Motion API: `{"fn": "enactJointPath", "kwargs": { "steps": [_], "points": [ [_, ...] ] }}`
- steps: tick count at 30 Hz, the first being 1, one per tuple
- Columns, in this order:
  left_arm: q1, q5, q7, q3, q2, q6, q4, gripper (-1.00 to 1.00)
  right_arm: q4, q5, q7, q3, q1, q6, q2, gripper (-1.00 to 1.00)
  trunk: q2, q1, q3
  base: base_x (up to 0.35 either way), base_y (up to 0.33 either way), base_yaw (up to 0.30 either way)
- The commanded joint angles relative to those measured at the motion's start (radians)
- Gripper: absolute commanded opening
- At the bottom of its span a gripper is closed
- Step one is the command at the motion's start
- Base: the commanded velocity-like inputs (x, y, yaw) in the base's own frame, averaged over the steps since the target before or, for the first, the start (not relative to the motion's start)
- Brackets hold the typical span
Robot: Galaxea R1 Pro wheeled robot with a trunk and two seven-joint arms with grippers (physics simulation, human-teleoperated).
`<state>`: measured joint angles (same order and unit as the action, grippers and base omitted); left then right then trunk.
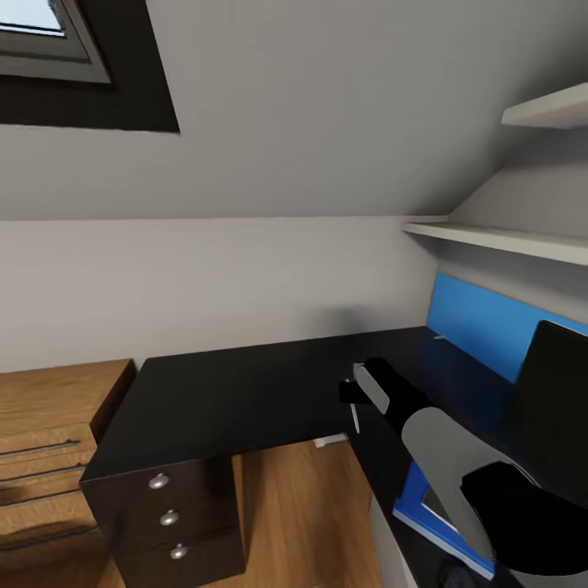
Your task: In the bedroom, organize the workspace by keeping the computer under the desk, ensuring the monitor is on the desk, placing the keyboard on the desk next to the monitor, placing the mouse on the desk next to the keyboard, moving the folder from the swivel chair onto the desk next to the mouse, stacking the notebook on top of the folder with the pen on top of the notebook, and positioning the swivel chair next to the desk.
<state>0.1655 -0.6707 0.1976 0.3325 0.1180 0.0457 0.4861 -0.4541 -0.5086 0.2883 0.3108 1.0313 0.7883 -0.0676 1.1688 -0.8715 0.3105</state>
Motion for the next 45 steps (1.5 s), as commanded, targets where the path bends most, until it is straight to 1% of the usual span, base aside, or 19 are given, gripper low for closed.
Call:
{"fn": "enactJointPath", "kwargs": {
  "steps": [1, 9, 14, 22, 27, 31, 32, 33, 39, 42, 44, 45],
  "points": [
    [0.0, -0.007, 0.009, 0.008, 0.002, 0.003, 0.003, 1.0, 0.0, -0.012, 0.008, 0.007, 0.001, 0.002, 0.0, -1.0, 0.001, 0.0, 0.0, -0.043, 0.0, -0.241],
    [0.0, -0.013, 0.01, 0.005, 0.004, 0.002, -0.001, 1.0, 0.003, -0.011, 0.008, 0.005, 0.001, 0.0, 0.003, -1.0, 0.001, 0.0, -0.008, -0.008, 0.0, -0.241],
    [0.0, -0.013, 0.012, 0.003, 0.003, 0.002, -0.03, 1.0, 0.007, -0.01, 0.009, 0.006, 0.001, 0.0, 0.003, -1.0, 0.001, 0.0, -0.013, -0.001, 0.0, -0.241],
    [0.0, -0.012, 0.014, -0.001, 0.003, -0.022, -0.045, 1.0, 0.024, -0.01, 0.008, 0.006, 0.0, -0.016, 0.003, -1.0, 0.001, 0.0, -0.021, 0.0, 0.0, -0.241],
    [0.0, -0.014, 0.016, -0.002, 0.005, -0.027, -0.047, 1.0, 0.055, -0.009, 0.013, 0.006, -0.001, -0.062, 0.003, -1.0, 0.001, 0.0, -0.025, 0.0, 0.0, -0.241],
    [0.0, -0.016, 0.017, -0.002, 0.007, -0.027, -0.047, 1.0, 0.08, -0.009, 0.048, 0.007, 0.0, -0.083, 0.002, -1.0, 0.001, 0.0, -0.029, 0.0, 0.0, -0.241],
    [0.0, -0.016, 0.017, -0.003, 0.007, -0.027, -0.047, 1.0, 0.091, -0.009, 0.069, 0.007, 0.0, -0.109, 0.001, -1.0, 0.001, 0.0, -0.03, 0.0, 0.0, -0.241],
    [0.0, -0.016, 0.017, -0.002, 0.007, -0.027, -0.047, 1.0, 0.095, -0.009, 0.073, 0.007, -0.001, -0.12, 0.001, -1.0, 0.001, 0.0, -0.031, 0.0, 0.0, -0.241],
    [0.0, -0.017, 0.017, -0.002, 0.007, -0.027, -0.047, 1.0, 0.142, -0.008, 0.08, 0.009, -0.001, -0.198, -0.003, -1.0, 0.001, 0.0, -0.037, 0.0, 0.0, -0.241],
    [0.0, -0.018, 0.016, -0.008, 0.01, -0.027, -0.047, 1.0, 0.157, -0.006, 0.081, 0.011, -0.001, -0.226, -0.005, -1.0, 0.001, 0.0, -0.04, 0.0, 0.0, -0.241],
    [0.0, -0.018, 0.013, -0.024, 0.011, -0.027, -0.047, 1.0, 0.163, -0.005, 0.081, 0.011, -0.001, -0.236, -0.006, -1.0, 0.001, 0.0, -0.042, 0.0, 0.0, -0.233],
    [0.0, -0.018, 0.012, -0.038, 0.011, -0.027, -0.047, 1.0, 0.166, -0.005, 0.081, 0.012, -0.001, -0.24, -0.007, -1.0, 0.001, 0.0, -0.043, 0.0, 0.0, -0.188]
  ]
}}
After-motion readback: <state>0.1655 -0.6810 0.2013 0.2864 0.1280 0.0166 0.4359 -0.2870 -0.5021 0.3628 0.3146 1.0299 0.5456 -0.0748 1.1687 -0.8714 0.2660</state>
